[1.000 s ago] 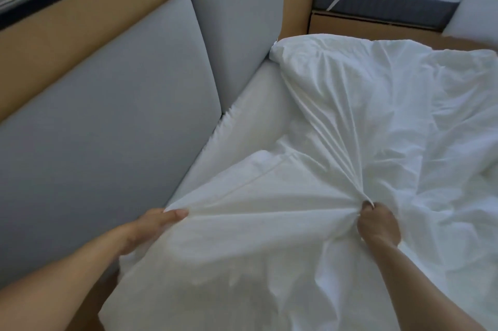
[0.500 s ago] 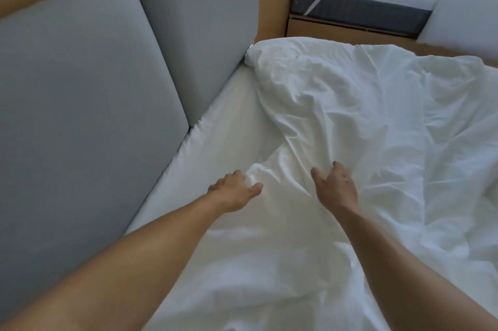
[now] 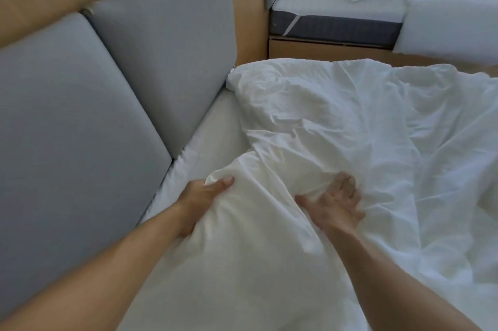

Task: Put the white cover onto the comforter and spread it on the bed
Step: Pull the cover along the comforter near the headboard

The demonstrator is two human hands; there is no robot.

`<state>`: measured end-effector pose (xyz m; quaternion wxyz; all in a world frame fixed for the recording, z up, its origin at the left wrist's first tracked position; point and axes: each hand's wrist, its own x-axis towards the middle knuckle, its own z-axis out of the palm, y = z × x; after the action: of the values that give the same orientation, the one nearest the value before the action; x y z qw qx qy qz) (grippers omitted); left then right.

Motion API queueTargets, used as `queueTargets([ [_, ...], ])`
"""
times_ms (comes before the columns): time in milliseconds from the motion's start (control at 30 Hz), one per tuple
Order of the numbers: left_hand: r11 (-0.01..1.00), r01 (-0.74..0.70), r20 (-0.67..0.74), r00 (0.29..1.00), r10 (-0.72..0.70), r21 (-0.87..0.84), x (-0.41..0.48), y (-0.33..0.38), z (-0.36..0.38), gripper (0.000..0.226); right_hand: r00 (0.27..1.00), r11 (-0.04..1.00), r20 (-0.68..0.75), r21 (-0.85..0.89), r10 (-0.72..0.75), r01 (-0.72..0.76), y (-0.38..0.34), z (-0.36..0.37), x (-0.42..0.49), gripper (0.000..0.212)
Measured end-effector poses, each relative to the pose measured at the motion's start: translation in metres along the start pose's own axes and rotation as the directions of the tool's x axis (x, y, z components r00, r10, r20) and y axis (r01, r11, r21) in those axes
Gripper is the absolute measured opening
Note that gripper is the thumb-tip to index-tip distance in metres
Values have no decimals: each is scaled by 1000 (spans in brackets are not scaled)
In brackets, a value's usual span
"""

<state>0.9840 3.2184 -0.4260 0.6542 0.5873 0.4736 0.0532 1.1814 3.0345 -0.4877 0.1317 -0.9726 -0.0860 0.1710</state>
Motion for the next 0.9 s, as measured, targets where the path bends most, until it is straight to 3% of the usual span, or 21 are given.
queueTargets([
  [67,998,13,-19,1000,-14,-61,-5,12,-11,53,999,990,35,137,13,-17,2,3,2,59],
  [100,999,21,-35,999,-22,-49,-5,14,-14,60,999,987,29,156,-40,35,1,1,1,36],
  [133,1000,19,-68,997,-20,-17,-4,16,-16,68,995,981,-4,167,-101,100,-3,-3,0,26],
  [233,997,-47,-257,964,62,64,5,27,-37,83,976,954,-166,240,-142,180,-12,-53,4,27],
  [333,956,-82,-459,864,209,281,2,45,-74,73,864,888,-502,413,35,204,9,-132,17,24],
  [367,924,-67,-510,818,267,376,2,45,-87,76,838,876,-538,443,88,192,24,-144,22,23],
  [400,892,-33,-523,800,294,451,-1,41,-96,79,867,907,-487,404,101,121,39,-145,21,25],
  [467,847,50,-495,829,261,530,0,25,-99,80,964,985,-248,164,97,-57,67,-112,13,30],
  [567,823,154,-455,880,137,546,22,-10,-90,73,993,993,6,-12,119,-119,82,-54,-10,22],
  [700,775,218,-330,944,-13,593,58,-43,-91,67,995,990,-43,-109,90,-95,60,-27,-18,18],
  [800,617,254,-291,956,-41,745,89,-49,-92,74,983,985,-166,-138,83,-107,28,-18,-15,41],
  [900,516,122,-192,978,83,848,114,-22,-71,62,964,992,-237,-76,-120,104,-16,-15,-7,69],
])
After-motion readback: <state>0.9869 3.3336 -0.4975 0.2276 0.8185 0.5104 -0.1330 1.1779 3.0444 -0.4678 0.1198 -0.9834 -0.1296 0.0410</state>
